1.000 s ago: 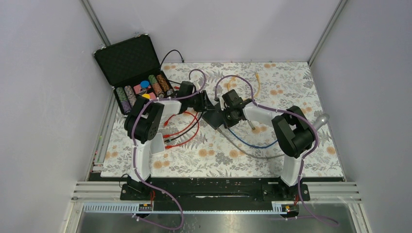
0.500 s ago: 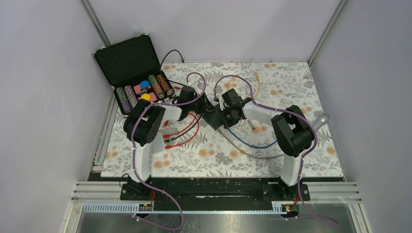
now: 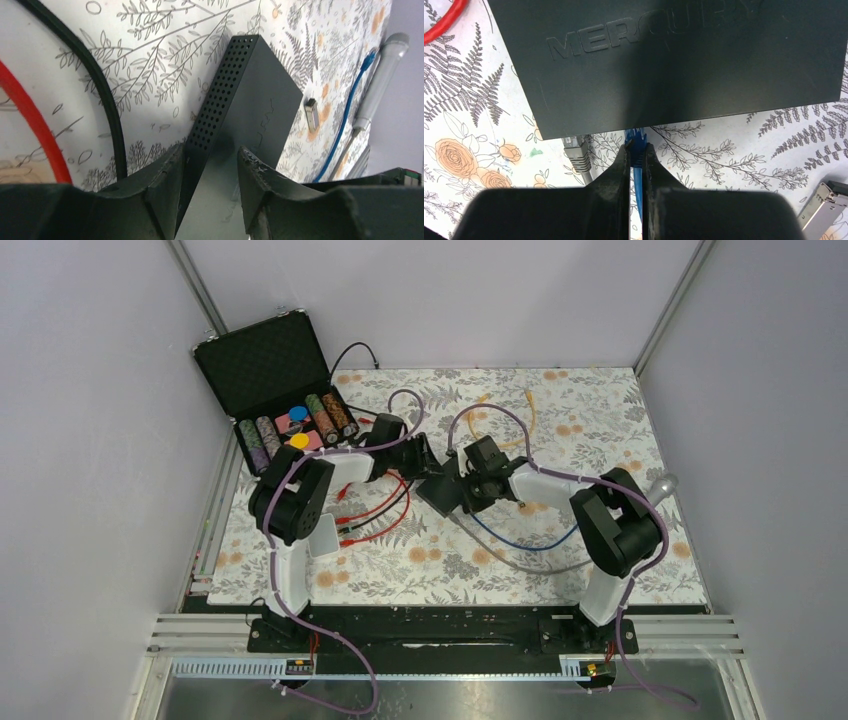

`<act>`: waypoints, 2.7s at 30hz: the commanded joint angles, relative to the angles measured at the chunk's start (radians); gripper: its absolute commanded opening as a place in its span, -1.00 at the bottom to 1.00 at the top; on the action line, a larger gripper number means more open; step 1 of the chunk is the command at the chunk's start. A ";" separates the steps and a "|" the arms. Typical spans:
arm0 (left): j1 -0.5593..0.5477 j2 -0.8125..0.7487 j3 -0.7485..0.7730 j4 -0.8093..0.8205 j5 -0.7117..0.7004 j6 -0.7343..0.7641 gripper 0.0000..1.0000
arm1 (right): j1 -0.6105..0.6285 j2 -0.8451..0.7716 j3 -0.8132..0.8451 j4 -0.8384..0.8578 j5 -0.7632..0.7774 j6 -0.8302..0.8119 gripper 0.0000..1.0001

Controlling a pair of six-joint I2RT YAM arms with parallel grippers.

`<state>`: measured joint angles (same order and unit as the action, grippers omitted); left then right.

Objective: Insert the plug into the switch port
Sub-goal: Insert the connector into the switch port.

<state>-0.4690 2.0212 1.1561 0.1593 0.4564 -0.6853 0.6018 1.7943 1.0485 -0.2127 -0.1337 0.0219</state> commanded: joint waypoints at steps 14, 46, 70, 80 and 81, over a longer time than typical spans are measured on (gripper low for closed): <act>0.056 0.073 0.295 -0.484 0.148 0.166 -0.06 | 0.010 -0.110 -0.111 0.100 0.035 0.086 -0.21; -0.070 0.067 0.024 -0.223 0.322 -0.017 -0.35 | 0.009 0.042 -0.020 0.380 -0.095 -0.057 -1.00; 0.073 -0.102 0.123 -0.470 0.080 0.115 -0.07 | 0.018 0.056 0.046 0.221 -0.030 0.026 -0.45; 0.207 -0.194 0.408 -0.652 0.105 0.195 0.24 | -0.120 -0.245 -0.077 0.139 0.102 0.232 -0.08; 0.207 -0.230 0.383 -0.648 0.112 0.200 0.26 | -0.138 -0.246 -0.048 0.120 0.122 0.247 -0.07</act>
<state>-0.2520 1.9156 1.5471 -0.3912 0.4984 -0.5415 0.5369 1.6463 0.9436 -0.1162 -0.0906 0.1570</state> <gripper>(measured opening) 0.616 0.456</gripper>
